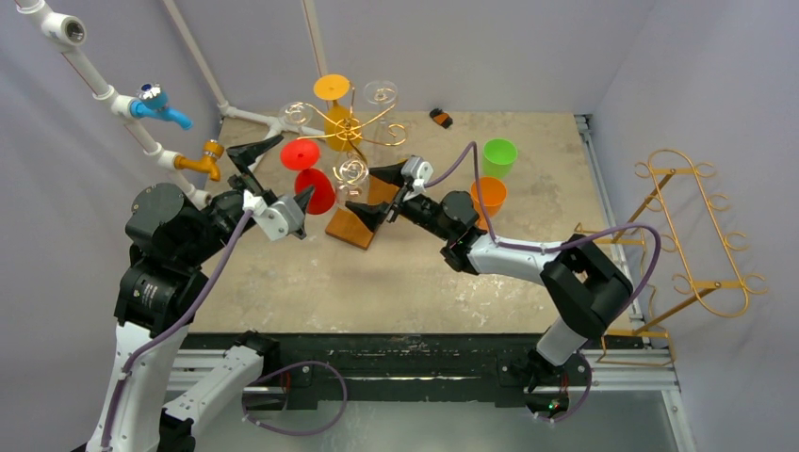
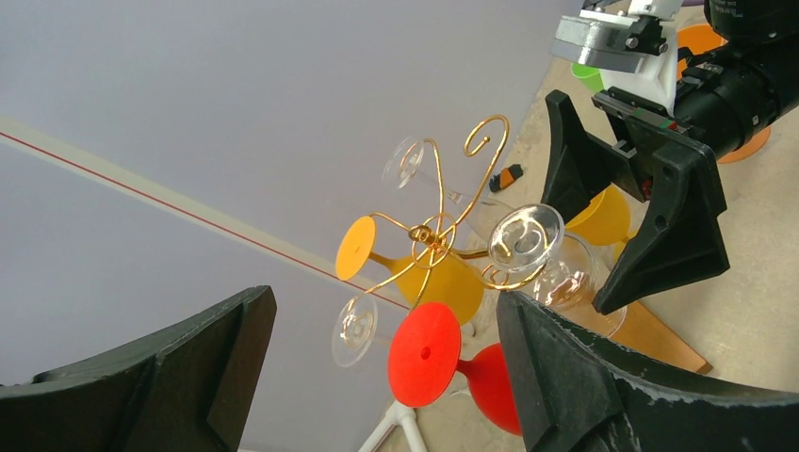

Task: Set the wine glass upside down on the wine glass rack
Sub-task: Turn the wine glass upside down at the wine rack, then pick up the wine glass at the center of the board.

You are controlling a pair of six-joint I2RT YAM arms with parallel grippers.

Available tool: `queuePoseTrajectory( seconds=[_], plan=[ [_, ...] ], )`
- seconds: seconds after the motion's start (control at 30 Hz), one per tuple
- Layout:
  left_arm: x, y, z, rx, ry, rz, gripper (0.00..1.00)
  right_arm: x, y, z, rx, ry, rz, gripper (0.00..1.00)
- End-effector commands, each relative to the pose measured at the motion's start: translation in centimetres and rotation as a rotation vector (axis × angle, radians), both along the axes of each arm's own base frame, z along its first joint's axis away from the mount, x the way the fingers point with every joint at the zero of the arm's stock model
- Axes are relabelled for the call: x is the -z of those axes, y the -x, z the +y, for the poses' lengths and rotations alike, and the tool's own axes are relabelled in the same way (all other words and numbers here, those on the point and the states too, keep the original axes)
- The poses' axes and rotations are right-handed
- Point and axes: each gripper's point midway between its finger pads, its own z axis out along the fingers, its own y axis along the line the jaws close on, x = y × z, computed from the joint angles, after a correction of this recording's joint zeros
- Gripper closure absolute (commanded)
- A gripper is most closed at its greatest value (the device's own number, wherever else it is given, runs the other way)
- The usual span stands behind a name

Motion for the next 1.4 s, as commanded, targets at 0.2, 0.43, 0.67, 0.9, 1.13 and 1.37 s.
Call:
queuePoseTrajectory(
  seconds=[0.2, 0.43, 0.67, 0.9, 1.13, 1.37],
  plan=[
    [0.0, -0.5, 0.1, -0.02, 0.022, 0.019, 0.04, -3.3, 0.5, -1.8, 0.047, -0.046, -0.084, 0.01],
    [0.4, -0.7, 0.2, -0.031, 0.044, 0.07, 0.04, -3.5, 1.5, -2.8, 0.052, -0.021, -0.078, 0.01],
    [1.9, -1.3, 0.3, -0.068, 0.097, 0.182, 0.0, -3.9, 2.2, -5.7, 0.134, 0.012, 0.034, 0.01],
    [1.6, -2.5, 1.2, -0.166, 0.184, 0.269, 0.0, -2.6, 1.4, -9.4, 0.324, 0.146, 0.336, 0.01],
    [1.9, -3.3, 1.7, -0.243, 0.241, 0.396, 0.0, -1.2, 2.3, -13.7, 0.475, 0.215, 0.54, 0.01],
    [2.6, -3.6, 2.0, -0.301, 0.272, 0.494, 0.0, -2.2, 1.1, -22.1, 0.748, 0.121, 0.691, 0.04]
  ],
)
